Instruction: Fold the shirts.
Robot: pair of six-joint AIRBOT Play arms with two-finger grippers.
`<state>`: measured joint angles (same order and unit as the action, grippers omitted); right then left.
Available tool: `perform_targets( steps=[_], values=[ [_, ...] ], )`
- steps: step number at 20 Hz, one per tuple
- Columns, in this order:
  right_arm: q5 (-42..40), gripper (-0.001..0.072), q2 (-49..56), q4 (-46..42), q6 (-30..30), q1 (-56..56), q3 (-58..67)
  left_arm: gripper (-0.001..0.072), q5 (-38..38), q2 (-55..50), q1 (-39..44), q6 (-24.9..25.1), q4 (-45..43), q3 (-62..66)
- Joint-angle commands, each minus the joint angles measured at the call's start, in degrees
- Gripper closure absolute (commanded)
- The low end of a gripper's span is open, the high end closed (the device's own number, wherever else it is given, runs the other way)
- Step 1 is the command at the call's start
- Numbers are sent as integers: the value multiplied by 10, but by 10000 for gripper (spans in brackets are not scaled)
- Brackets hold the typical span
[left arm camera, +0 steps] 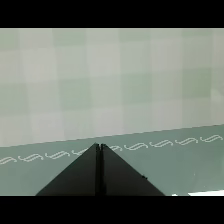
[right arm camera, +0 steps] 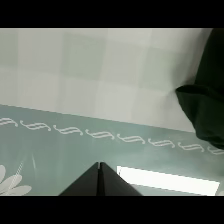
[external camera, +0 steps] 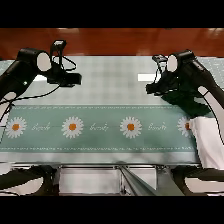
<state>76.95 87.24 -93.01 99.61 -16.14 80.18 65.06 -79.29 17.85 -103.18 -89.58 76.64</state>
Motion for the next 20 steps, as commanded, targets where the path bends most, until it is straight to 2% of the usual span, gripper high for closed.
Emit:
perform_targets(
  steps=[1, 3, 6, 7, 8, 9, 10, 11, 13, 14, 16, 20],
  values=[
    [0, 687, 0, 0, 0, 0, 0, 688, 0, 0, 0, 0, 0, 0],
    [0, 687, 0, -4, 0, 0, 0, 688, 0, 0, 0, 0, 0, 0],
    [-66, 687, 0, -4, 2, 0, 0, 688, -3, -1, 0, 0, 0, 0],
    [-94, 685, 1, -6, 2, 0, 0, 688, -28, -1, -1, 0, -3, 0],
    [-118, 606, 0, -8, 2, 0, 2, 675, -45, -1, -4, 15, -10, 3],
    [-113, 375, -1, -33, -2, 0, 15, 560, -45, -1, -9, 54, -19, 14],
    [-83, 303, -3, -90, 2, 0, 40, 319, -28, 0, -17, 76, -30, 33],
    [-48, 303, -8, -161, 9, 0, 67, 200, 3, 2, -28, 74, -47, 59],
    [-7, 303, -37, -311, 9, 10, 104, 200, 43, 19, -56, 75, -47, 90],
    [-11, 303, -63, -344, 9, 29, 106, 200, 38, 43, -69, 75, -42, 84],
    [-23, 303, -98, -298, 19, 99, 106, 200, 4, 104, -84, 75, -15, 40],
    [-89, 303, -73, -70, -8, 255, 103, 200, -110, 238, -74, 75, 84, -140]
  ],
)
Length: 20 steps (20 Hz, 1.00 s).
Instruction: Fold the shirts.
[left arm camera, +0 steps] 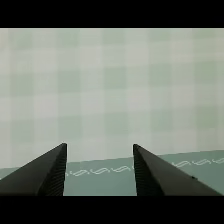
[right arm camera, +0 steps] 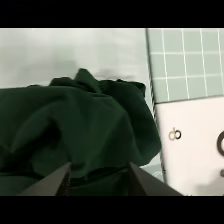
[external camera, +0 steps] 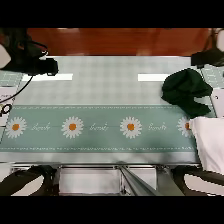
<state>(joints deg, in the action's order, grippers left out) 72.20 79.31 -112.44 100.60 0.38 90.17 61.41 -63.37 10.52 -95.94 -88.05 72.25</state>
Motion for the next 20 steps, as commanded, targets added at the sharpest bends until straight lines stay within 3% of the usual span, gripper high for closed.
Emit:
perform_targets(
  steps=[1, 4, 9, 14, 15, 16, 17, 20],
  values=[
    [-57, 303, 27, 179, -32, 114, 3, 200, -98, 100, 5, 2, 88, -139],
    [-62, 303, 101, 220, -50, 131, 3, 200, -142, 115, 14, 2, 105, -209],
    [-44, 303, 219, 238, -50, 130, 3, 200, -167, 95, 14, 3, 105, -217],
    [-37, 324, 268, 240, -40, 130, 3, 200, -191, 90, 14, 2, 105, -217],
    [-36, 424, 269, 244, -41, 130, 3, 200, -195, 90, 14, 2, 105, -217],
    [-34, 611, 269, 251, -45, 130, 3, 200, -199, 90, 14, 2, 105, -217],
    [-30, 686, 267, 262, -48, 130, 3, 200, -201, 90, 14, 2, 105, -217],
    [-26, 687, 232, 280, -58, 130, 3, 201, -192, 96, -5, 3, 103, -214]
  ],
)
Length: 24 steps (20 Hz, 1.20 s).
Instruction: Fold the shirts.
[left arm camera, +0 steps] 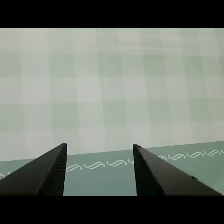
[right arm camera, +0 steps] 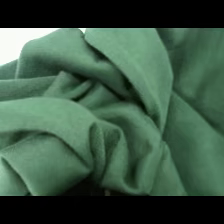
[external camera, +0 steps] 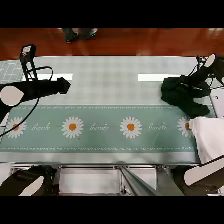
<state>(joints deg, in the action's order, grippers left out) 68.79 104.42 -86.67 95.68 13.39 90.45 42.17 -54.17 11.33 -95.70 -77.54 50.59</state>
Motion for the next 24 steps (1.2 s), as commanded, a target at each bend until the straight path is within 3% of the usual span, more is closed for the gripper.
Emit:
perform_targets(
  steps=[1, 6, 10, 17, 24],
  values=[
    [7, 687, -40, 20, -12, 0, 3, 201, 16, 10, -31, 0, -2, 7],
    [14, 688, -150, 15, -38, 0, 108, 201, 27, 77, -126, 0, 12, 9],
    [11, 688, -220, 66, -56, 0, 252, 201, 69, 88, -134, 1, 59, 9],
    [-36, 688, -329, 193, -106, -6, 293, 201, 110, 84, -73, 1, 77, 8],
    [-146, 688, -375, 155, -128, -202, 293, 201, 108, 61, -25, 1, 75, 7]
  ],
)
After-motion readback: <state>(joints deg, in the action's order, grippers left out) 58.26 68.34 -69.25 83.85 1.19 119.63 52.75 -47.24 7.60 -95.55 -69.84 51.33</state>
